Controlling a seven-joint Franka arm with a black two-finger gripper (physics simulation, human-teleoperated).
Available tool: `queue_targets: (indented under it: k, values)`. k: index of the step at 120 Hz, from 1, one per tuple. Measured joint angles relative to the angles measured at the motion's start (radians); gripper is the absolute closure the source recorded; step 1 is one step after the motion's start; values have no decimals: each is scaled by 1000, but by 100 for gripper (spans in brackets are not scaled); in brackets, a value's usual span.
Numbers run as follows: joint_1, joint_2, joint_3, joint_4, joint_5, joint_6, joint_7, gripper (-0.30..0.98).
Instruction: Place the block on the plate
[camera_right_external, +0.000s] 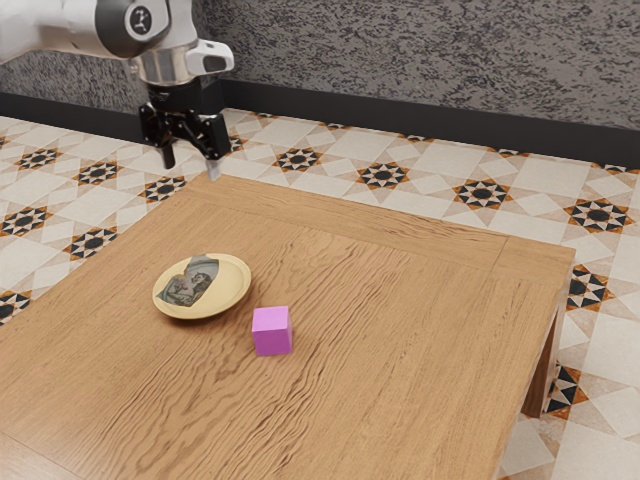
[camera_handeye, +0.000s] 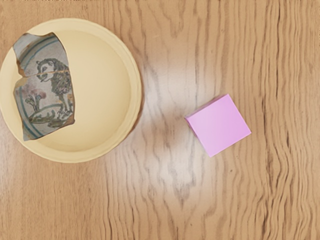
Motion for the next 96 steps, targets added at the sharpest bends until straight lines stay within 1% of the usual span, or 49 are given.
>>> queue_targets:
  k: [37, 55, 76, 96]
  values:
    - [-3, 21, -2, -10, -11, 19, -23, 0]
    - [-5, 48, -8, -40, -35, 39, -71, 0]
    - [-6, 95, -32, -67, -87, 73, -171, 0]
    - [-8, 131, -60, -93, -118, 112, -295, 0]
